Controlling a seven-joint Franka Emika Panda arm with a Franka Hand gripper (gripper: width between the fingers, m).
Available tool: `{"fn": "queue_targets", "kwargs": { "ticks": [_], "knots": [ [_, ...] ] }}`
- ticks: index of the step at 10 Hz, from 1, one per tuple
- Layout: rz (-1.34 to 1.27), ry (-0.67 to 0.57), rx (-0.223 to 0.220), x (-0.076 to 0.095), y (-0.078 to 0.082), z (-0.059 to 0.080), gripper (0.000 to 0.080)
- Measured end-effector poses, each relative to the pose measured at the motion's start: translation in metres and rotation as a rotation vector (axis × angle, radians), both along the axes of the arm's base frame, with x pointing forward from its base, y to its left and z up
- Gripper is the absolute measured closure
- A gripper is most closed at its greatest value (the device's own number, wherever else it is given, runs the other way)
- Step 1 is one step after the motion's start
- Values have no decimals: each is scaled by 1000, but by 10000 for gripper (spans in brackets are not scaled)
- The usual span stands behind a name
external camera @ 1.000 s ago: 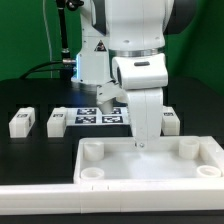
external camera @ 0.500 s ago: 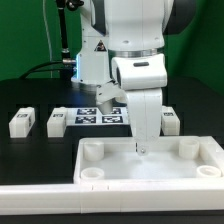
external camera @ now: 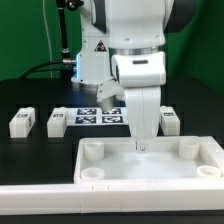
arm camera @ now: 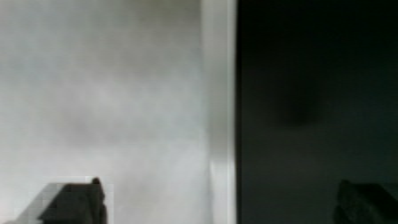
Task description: Assemble desk
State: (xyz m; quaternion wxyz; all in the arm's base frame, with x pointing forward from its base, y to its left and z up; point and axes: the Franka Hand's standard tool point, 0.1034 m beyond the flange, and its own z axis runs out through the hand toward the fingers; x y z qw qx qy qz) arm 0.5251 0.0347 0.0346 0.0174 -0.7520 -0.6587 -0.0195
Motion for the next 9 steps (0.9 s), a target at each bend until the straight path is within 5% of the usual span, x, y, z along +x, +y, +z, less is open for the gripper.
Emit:
{"fn": "queue_targets", "kwargs": {
  "ticks": [4,7,9],
  "knots": [
    [-410,-12,-2,-3,41,37,151],
    [-610,3,9,-4,43,36,151],
    [-909,28,9,-15,66,38,151]
  ]
}}
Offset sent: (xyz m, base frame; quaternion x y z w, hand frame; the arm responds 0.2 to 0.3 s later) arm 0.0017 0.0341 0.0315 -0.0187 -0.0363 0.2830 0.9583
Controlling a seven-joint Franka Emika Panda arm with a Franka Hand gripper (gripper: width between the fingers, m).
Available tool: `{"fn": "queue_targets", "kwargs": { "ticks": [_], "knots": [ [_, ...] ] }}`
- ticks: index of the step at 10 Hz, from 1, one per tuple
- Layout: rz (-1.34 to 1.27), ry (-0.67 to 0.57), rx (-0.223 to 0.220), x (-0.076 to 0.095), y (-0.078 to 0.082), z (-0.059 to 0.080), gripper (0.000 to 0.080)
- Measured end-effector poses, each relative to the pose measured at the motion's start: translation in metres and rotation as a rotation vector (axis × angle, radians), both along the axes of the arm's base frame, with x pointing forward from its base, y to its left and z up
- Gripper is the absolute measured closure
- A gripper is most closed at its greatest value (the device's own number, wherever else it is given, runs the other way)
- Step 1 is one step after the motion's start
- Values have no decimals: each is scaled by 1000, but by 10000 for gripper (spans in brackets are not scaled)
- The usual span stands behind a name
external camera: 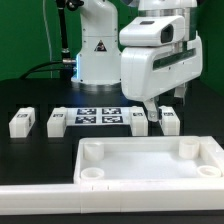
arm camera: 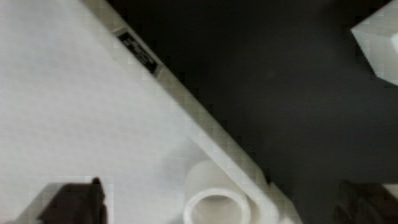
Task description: Assemble desk
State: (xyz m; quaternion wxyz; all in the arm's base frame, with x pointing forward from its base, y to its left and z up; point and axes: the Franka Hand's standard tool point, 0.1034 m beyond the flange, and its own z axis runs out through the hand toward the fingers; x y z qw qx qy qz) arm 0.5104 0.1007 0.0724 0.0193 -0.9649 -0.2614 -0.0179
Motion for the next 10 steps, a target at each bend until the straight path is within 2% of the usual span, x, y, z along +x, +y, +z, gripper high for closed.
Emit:
{"fn": "queue_targets", "kwargs": {
  "ticks": [1,3,6,7,8,9,10],
  "knots": [
    [-119,22,-2,-9,15,-1,151],
    [-370,68,-6,-12,26,0,151],
    [-373,92,-9,-14,23,-3,151],
    [-428,118,12,-17,11,-8,151],
    [-434,148,3,-20,7,-7,151],
    [-485,244,-29,-30,9,-6,151],
    [-483,318,-48,-27,9,-4,151]
  ]
}}
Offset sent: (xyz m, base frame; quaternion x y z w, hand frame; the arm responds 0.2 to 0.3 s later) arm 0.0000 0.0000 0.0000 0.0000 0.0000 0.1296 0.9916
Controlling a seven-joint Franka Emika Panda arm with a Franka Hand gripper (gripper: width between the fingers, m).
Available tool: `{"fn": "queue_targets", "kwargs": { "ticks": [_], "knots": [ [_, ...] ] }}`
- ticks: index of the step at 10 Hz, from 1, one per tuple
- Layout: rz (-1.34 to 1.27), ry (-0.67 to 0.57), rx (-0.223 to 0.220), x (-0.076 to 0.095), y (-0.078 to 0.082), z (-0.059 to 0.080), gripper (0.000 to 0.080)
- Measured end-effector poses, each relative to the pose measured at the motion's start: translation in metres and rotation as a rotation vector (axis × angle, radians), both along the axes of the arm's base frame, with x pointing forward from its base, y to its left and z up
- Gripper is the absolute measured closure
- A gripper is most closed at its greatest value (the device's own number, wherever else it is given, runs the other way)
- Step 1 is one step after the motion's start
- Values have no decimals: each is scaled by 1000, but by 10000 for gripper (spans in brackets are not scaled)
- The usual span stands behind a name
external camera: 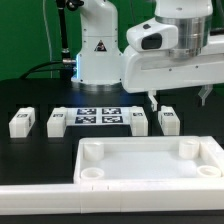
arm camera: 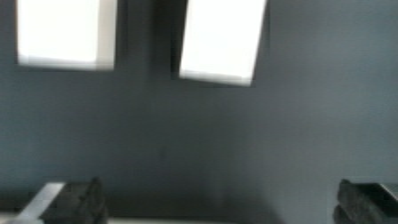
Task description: Assemble desk
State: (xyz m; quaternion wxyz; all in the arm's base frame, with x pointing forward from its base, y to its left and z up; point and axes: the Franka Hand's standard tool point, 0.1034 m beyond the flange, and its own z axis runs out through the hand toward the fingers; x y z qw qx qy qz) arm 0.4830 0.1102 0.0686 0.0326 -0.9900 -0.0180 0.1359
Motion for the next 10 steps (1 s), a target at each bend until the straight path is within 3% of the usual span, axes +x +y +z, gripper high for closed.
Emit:
{"fn": "queue_targets", "kwargs": {
  "ticks": [2,3,5,6,10],
  "knots": [
    [-13,149,-4,-4,1,-3,151],
    [-71,286,-4,-14,-1,-9,151],
    [-71,457,-14,-5,0,-17,151],
    [-64,535,-18,-10,2,-17,151],
    [-56,619,-17,-14,3,-26,151]
  ]
}}
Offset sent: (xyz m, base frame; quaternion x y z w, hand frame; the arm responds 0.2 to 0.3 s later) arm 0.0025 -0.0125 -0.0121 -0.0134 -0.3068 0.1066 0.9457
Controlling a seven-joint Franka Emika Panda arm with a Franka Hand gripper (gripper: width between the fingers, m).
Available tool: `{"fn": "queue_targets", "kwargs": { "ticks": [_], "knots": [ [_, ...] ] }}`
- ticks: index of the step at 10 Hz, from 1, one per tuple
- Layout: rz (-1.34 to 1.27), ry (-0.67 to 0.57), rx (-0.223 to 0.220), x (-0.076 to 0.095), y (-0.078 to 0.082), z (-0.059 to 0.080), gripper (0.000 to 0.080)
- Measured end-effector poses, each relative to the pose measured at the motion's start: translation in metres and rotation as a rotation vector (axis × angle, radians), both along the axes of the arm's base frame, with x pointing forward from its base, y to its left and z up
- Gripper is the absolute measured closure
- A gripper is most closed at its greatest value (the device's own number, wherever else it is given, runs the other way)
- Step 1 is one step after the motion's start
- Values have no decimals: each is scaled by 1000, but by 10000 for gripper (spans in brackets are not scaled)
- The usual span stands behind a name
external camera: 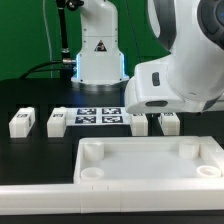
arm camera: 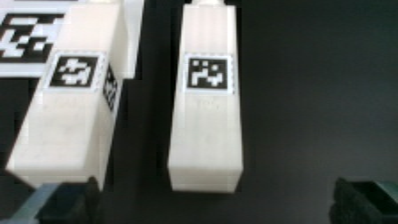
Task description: Assemble desk
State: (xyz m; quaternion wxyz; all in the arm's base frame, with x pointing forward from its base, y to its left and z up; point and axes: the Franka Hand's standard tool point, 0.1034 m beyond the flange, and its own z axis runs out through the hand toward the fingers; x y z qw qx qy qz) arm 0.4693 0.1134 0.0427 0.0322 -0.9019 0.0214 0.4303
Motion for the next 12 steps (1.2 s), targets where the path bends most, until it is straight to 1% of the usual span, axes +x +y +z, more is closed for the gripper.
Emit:
{"fn": "queue_targets", "kwargs": {
  "ticks": [1,4,6,8,10,11,12],
  "knots": [
    [1,11,-1,-3,1,-4,151],
    [2,12,1,-4,1,-6,151],
    [-3,56,-11,-19,0,-23,151],
    [15,69,-11,-26,8,-27,151],
    [19,72,-8,-27,9,-29,151],
    [19,72,-8,-27,9,-30,259],
    [19,72,-8,-27,9,-30,396]
  ]
}}
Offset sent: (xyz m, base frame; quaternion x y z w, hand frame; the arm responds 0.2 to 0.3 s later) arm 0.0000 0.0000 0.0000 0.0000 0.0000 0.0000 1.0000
